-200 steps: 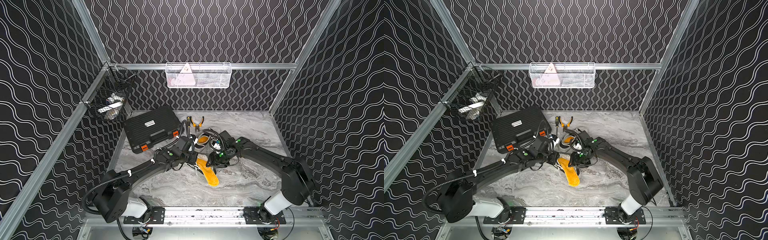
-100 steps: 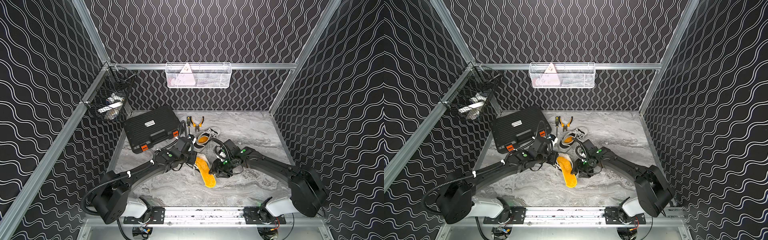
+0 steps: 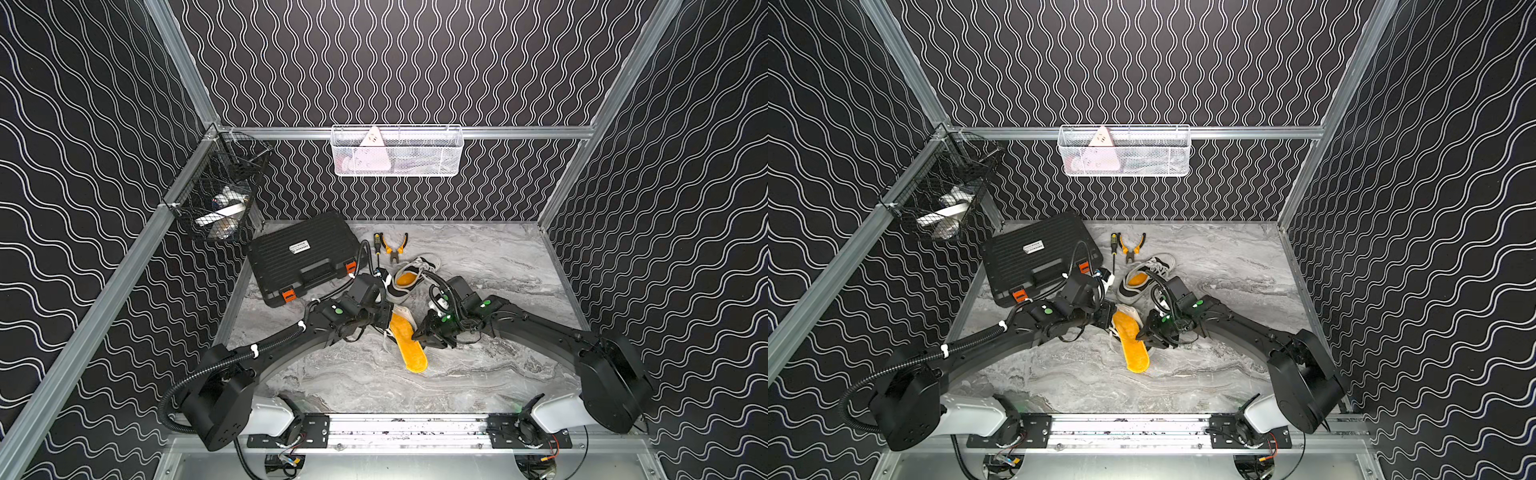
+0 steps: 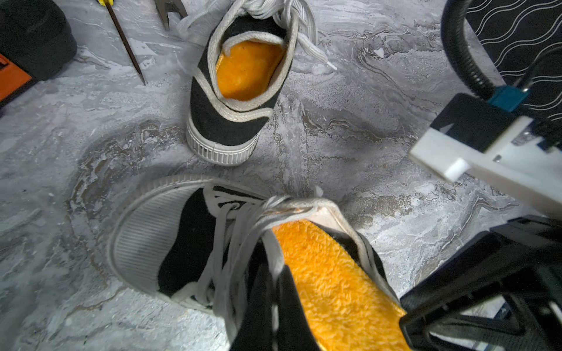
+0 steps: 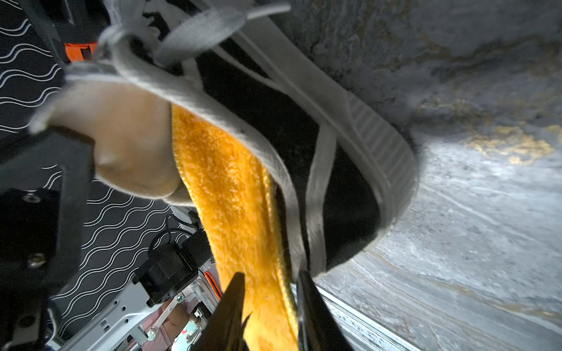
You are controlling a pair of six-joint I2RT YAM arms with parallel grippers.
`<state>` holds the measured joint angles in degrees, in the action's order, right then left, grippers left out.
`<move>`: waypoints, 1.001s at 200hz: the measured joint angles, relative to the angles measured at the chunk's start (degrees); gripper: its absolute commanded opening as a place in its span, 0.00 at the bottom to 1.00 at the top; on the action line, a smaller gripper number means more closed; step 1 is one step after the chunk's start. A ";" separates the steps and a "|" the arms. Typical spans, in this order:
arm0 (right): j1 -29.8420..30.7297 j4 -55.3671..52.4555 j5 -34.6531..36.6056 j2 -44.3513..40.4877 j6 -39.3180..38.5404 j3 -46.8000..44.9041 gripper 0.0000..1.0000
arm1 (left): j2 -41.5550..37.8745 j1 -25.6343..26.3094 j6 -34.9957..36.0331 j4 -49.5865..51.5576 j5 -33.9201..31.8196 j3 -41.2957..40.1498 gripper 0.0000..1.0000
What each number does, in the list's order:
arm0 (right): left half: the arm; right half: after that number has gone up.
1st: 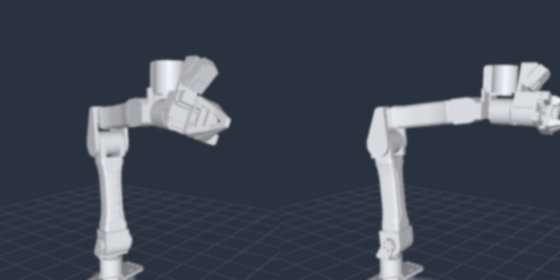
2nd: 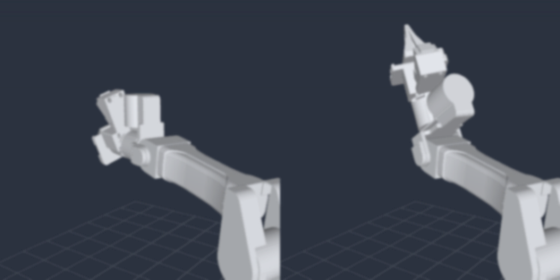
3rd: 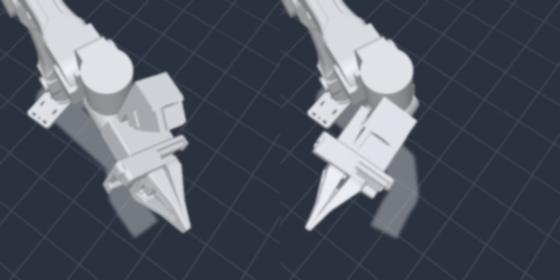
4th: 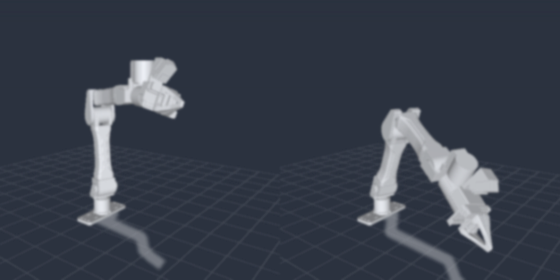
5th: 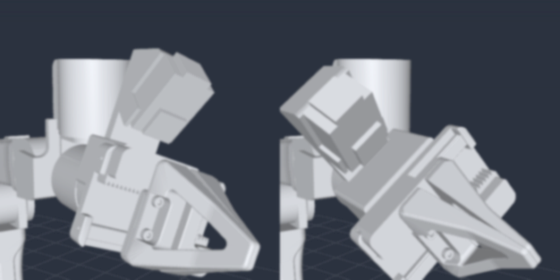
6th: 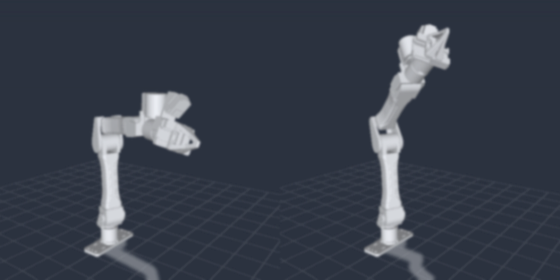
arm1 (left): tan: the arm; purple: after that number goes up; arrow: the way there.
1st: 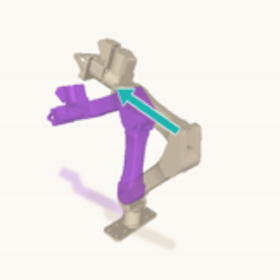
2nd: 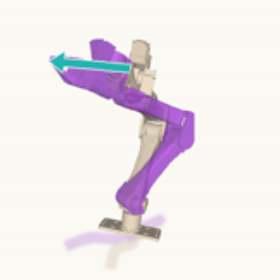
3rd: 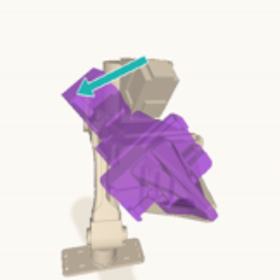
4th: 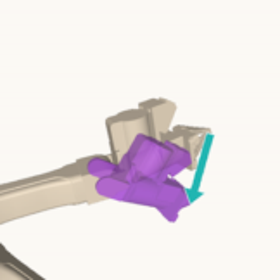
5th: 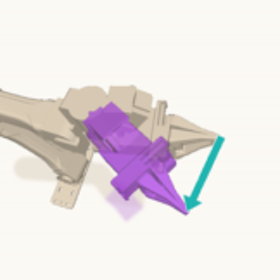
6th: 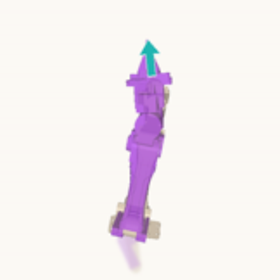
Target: Insert the insole into the shoe
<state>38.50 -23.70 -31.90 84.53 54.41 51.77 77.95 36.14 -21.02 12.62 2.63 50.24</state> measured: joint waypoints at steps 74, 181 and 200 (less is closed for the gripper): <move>0.04 0.22 -0.83 3.32 -0.87 2.08 0.22 | 0.09 0.33 0.00 -0.15 0.17 0.09 0.00; 1.84 5.60 -3.54 5.35 2.60 0.11 0.43 | -0.04 0.81 -0.15 -0.13 -1.33 0.15 0.00; 2.08 5.53 -3.52 5.60 2.80 0.48 0.48 | -0.04 0.92 -0.13 0.00 -1.70 0.48 0.00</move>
<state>40.58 -18.17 -35.42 90.13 57.21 52.25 77.91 37.06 -21.15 12.62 0.93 50.72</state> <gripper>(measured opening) 0.453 0.068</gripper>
